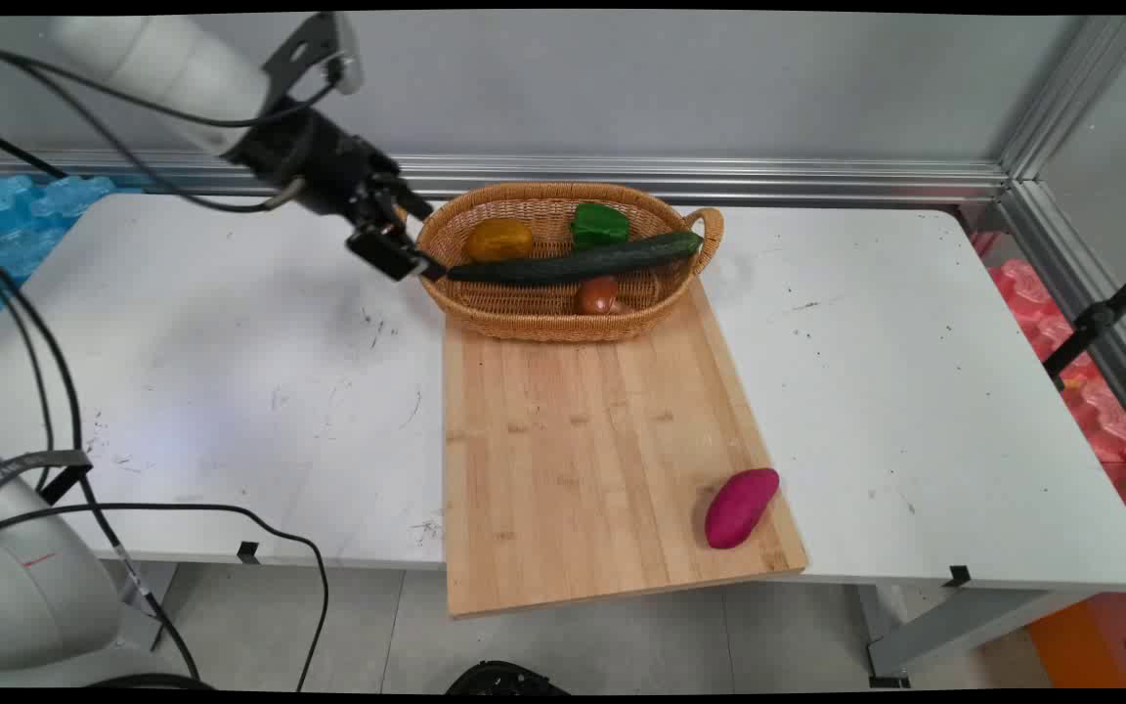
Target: Pick up the cucumber from the vegetable basket
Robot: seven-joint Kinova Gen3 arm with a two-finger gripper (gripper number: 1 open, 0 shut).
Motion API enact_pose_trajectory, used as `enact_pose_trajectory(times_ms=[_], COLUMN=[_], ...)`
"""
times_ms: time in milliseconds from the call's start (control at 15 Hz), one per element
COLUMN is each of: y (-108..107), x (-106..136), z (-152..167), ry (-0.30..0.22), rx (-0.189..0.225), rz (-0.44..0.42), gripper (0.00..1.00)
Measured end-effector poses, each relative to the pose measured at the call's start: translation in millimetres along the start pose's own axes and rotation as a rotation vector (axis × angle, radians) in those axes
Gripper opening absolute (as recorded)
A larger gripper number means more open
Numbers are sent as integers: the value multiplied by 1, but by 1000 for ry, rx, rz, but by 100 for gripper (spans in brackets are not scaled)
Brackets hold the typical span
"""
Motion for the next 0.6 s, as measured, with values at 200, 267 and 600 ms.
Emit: enact_pose_trajectory(times_ms=[200,267,600], y=[-9,-13,-36], x=[12,16,39], z=[17,25,73], ry=[-7,-11,-37], rx=[14,20,52], rz=[16,24,60], gripper=[100,100,100])
